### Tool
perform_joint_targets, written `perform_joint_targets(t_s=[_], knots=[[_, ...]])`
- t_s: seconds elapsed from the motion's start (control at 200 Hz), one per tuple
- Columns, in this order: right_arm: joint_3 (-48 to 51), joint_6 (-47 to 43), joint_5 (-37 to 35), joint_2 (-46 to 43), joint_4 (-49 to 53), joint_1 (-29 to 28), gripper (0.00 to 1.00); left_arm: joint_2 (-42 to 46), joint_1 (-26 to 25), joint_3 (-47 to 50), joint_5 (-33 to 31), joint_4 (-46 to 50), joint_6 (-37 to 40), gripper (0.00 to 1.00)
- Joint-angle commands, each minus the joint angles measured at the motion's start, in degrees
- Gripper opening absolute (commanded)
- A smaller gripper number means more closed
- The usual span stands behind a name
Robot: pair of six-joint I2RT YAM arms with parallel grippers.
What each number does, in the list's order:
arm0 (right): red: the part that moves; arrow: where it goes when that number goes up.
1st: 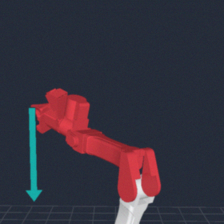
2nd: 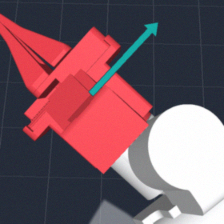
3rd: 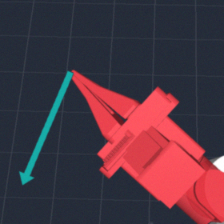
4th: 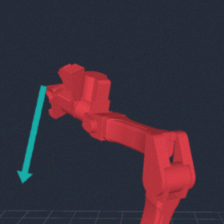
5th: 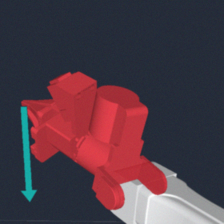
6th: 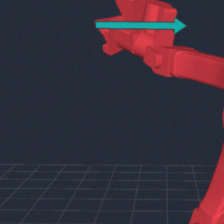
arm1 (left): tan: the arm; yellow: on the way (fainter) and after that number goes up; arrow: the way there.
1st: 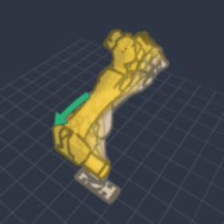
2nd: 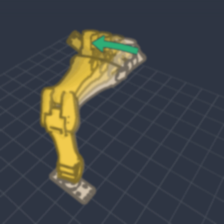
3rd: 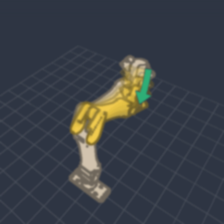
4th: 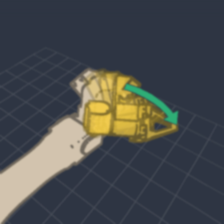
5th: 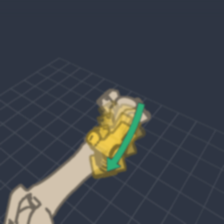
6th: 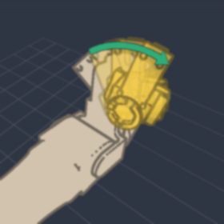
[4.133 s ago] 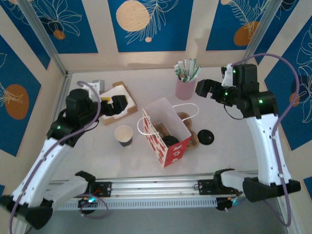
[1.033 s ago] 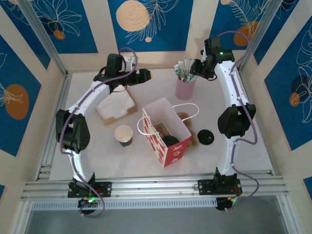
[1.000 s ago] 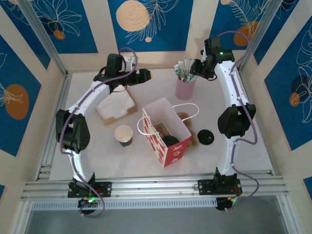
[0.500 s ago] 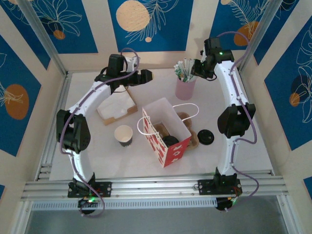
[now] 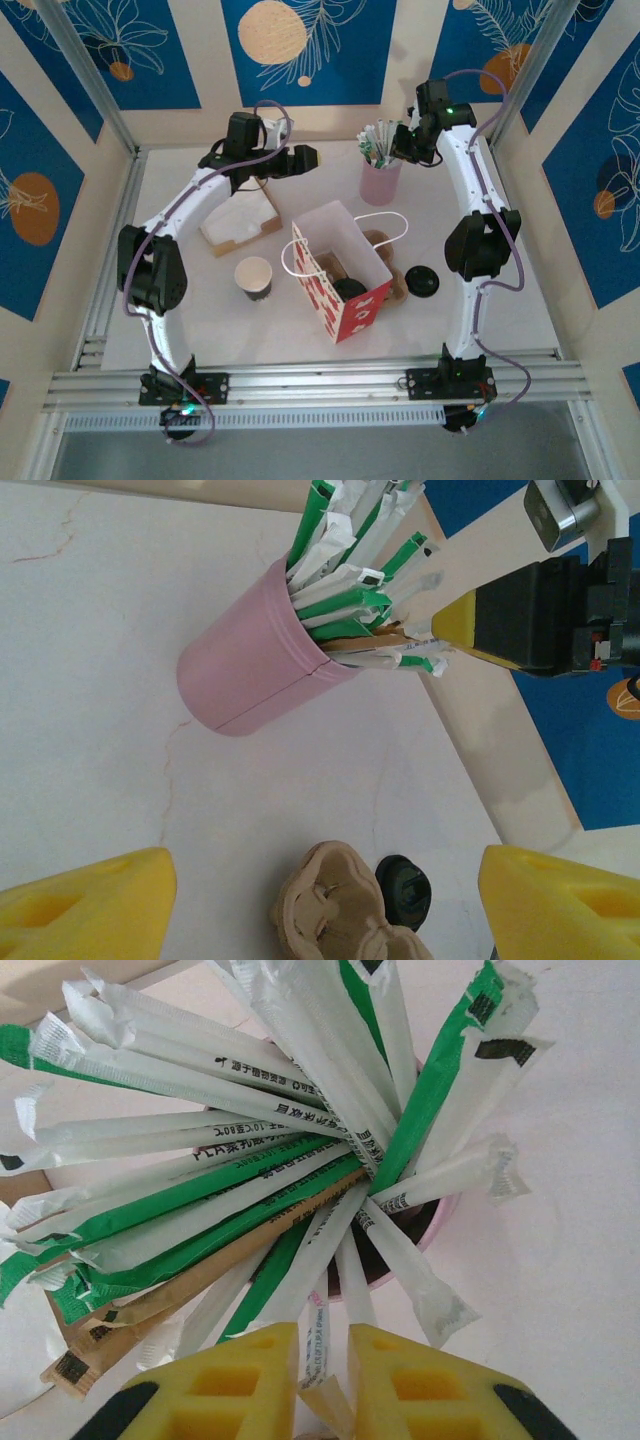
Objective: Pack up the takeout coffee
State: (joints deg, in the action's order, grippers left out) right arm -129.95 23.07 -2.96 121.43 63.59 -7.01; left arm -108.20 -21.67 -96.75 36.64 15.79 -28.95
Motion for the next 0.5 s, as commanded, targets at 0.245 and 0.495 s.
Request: perform_joint_targets(t_s=[0.245, 0.495], knots=[[-1.3, -0.3, 0.2, -0.9, -0.6, -0.4, 0.06, 2.9, -0.8, 3.0, 1.2, -2.8, 1.4, 0.79], [-0.8, -0.7, -2.3, -5.1, -2.7, -1.4, 0.05, 8.5, -1.0, 8.0, 0.1, -7.2, 1.7, 0.82]])
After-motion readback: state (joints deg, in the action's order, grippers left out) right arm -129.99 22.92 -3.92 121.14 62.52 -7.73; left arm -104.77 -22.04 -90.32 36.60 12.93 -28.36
